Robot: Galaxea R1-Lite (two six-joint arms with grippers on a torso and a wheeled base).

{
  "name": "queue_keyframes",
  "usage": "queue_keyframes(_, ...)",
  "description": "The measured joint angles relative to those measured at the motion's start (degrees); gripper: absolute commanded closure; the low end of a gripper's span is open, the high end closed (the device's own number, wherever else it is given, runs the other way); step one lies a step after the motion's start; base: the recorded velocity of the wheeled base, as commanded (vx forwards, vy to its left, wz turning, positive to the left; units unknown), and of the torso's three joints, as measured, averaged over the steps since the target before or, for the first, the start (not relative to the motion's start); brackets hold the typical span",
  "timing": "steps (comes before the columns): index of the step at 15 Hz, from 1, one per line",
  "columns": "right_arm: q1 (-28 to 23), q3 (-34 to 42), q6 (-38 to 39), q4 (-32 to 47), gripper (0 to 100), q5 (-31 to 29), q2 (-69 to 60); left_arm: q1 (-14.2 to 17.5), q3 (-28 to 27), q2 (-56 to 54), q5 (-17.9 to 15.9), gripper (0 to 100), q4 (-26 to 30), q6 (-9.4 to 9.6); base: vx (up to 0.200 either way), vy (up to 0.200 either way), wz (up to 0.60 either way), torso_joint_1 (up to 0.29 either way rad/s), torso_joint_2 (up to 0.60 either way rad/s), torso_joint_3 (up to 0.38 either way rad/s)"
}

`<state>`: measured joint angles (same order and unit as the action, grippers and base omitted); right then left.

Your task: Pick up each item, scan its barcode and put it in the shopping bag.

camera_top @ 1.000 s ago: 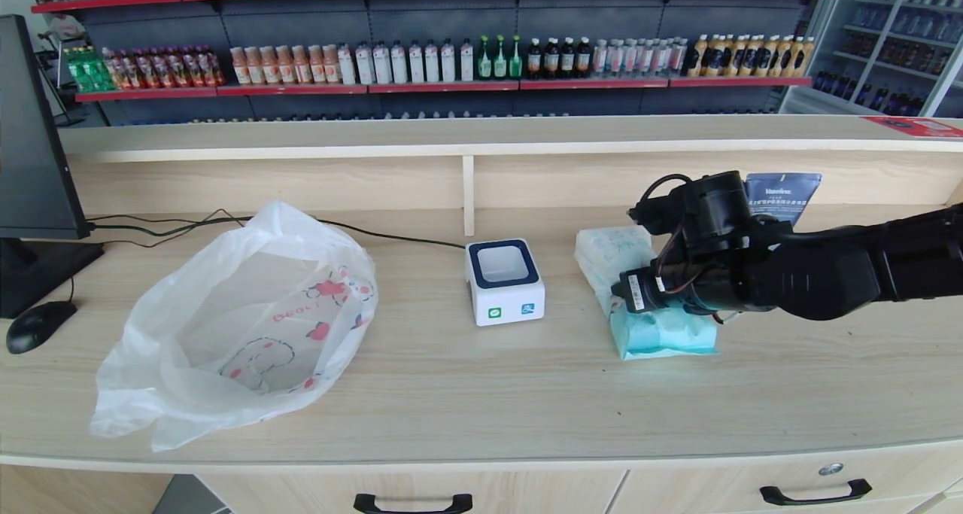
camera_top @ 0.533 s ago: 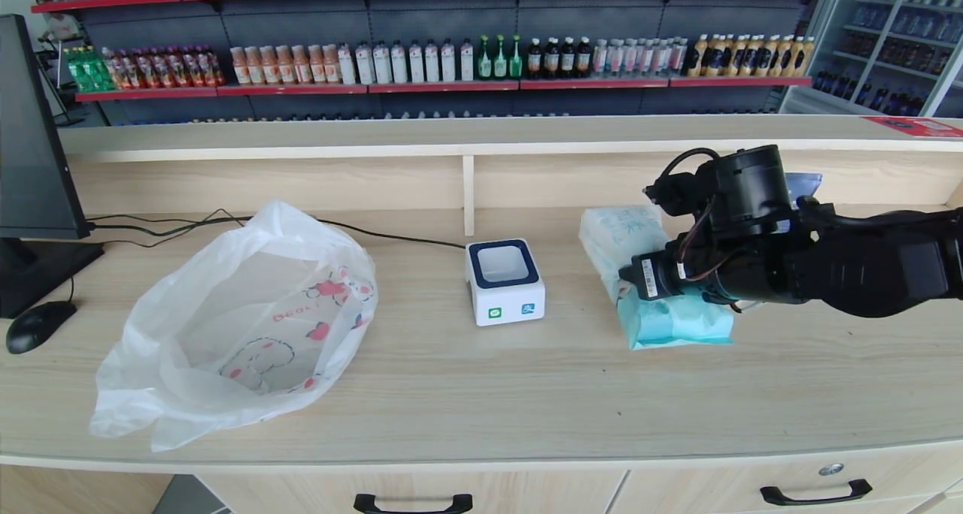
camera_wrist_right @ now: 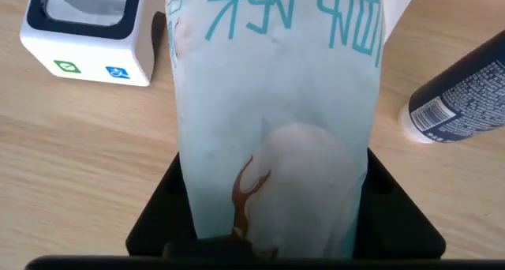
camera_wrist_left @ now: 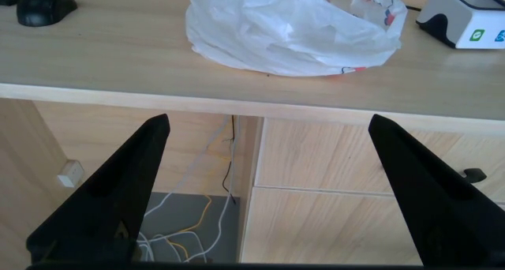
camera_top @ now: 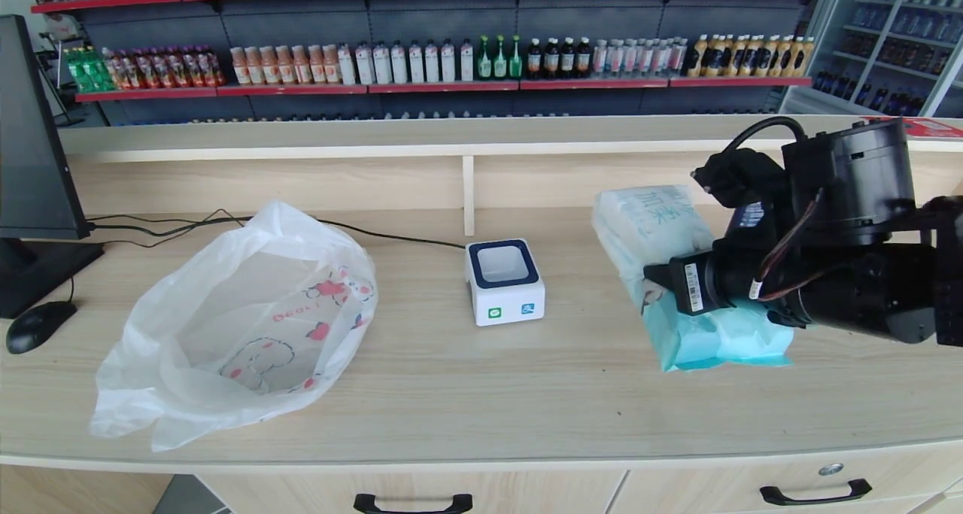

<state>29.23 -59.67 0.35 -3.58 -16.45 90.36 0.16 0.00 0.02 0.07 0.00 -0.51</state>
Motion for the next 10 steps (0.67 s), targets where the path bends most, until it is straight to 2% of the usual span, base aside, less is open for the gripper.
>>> queue_keyframes(6,4.6,10.8,0.4,-0.6,100,0.2,-14.1,0.0,0.0,0.0,0.0,0,0.0,0.02,0.0,0.0,0.0,0.0,0.0,0.0)
queue_keyframes(10,5.4,14.8,5.9,-6.3,100,5.2,-17.2,0.0,0.0,0.0,0.0,0,0.0,0.02,0.0,0.0,0.0,0.0,0.0,0.0)
